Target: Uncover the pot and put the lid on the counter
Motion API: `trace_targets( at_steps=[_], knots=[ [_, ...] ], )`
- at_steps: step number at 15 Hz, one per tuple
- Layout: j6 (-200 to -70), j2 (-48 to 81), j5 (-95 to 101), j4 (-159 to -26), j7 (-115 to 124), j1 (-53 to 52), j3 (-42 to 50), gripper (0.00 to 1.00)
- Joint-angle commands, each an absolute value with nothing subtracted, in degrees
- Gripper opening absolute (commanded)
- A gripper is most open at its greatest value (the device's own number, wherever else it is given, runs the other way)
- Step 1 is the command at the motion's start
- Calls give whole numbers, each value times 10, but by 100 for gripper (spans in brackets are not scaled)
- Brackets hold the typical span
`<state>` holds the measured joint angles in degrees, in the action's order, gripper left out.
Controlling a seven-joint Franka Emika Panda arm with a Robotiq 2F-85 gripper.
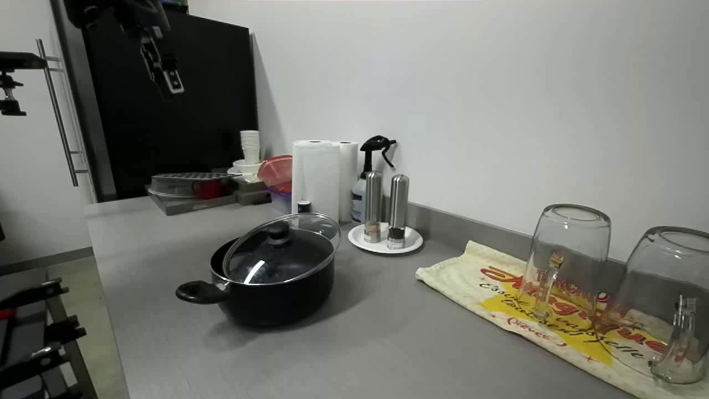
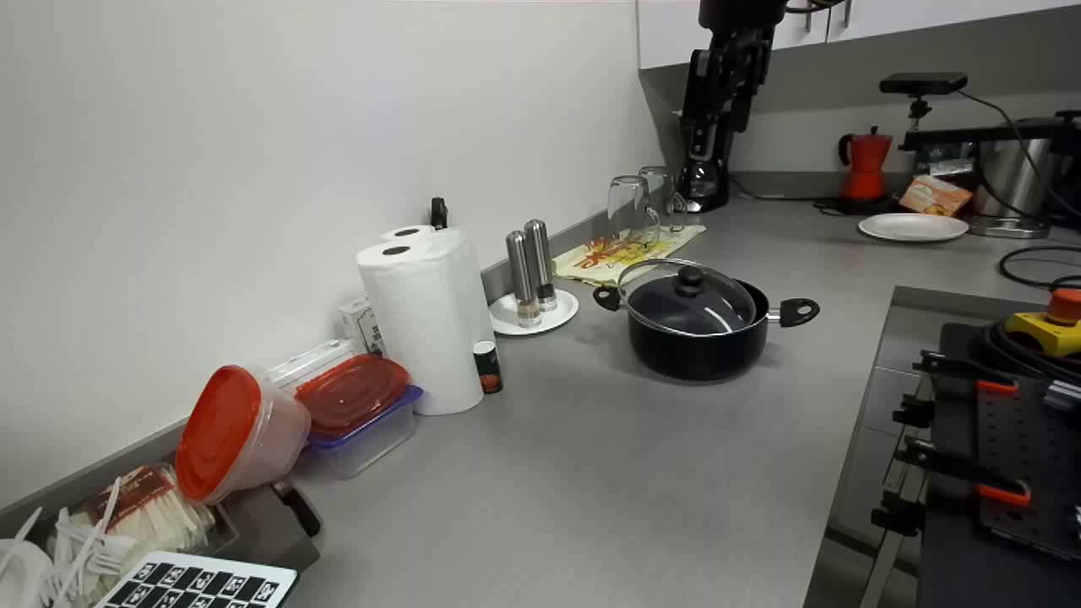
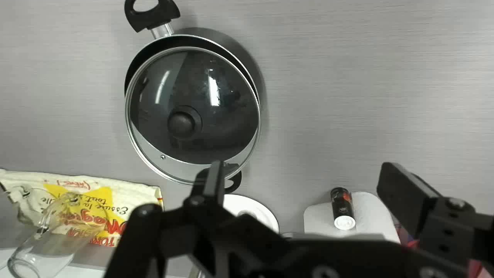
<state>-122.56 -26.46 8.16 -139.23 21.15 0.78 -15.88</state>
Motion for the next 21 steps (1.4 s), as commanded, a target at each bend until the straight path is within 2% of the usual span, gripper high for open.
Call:
trace_targets(
  at_steps=[1, 10, 15, 21],
  knots=[
    [-1223, -263, 88, -1391, 216, -5, -147, 100],
    [-1208, -253, 105, -1362, 220, 8, -140, 100],
    [-1198, -213, 93, -1296, 175, 26, -81, 100],
    [-1197, -103, 25, -1222, 101, 31, 1, 100]
  ],
)
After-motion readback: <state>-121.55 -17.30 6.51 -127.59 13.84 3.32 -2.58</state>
